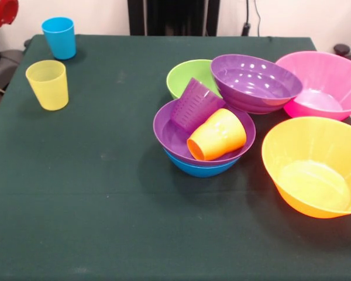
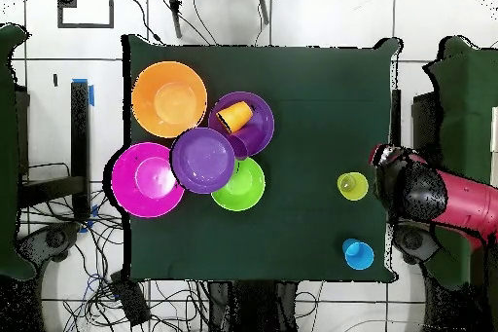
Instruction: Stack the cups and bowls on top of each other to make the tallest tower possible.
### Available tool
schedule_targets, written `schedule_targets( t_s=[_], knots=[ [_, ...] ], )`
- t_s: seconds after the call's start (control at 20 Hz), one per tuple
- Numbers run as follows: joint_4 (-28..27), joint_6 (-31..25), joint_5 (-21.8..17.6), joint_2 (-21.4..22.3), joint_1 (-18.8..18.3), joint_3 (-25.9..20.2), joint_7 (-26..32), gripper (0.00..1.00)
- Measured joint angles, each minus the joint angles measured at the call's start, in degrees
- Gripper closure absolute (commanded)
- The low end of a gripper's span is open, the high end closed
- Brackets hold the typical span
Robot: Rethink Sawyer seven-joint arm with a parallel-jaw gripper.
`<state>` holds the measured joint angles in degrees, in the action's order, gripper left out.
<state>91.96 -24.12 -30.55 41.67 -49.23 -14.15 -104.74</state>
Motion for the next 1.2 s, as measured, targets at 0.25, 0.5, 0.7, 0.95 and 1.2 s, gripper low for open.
schedule_targets(
  t_s=[0.25, 0.5, 0.7, 0.95, 1.2],
  knots=[
    [-0.07, 0.01, -1.11, -1.53, 0.96, 2.11, 0.00, 0.00],
    [-0.08, 0.02, -2.27, -2.03, 3.85, 4.43, 0.00, 0.00],
    [-0.09, 0.02, -2.70, -2.03, 6.17, 6.02, 0.00, 0.00],
    [-0.09, 0.02, -2.71, -2.02, 8.63, 7.88, 0.00, 0.00],
    [-0.07, 0.23, -2.71, -1.95, 9.83, 9.43, 0.00, 0.00]
  ],
)
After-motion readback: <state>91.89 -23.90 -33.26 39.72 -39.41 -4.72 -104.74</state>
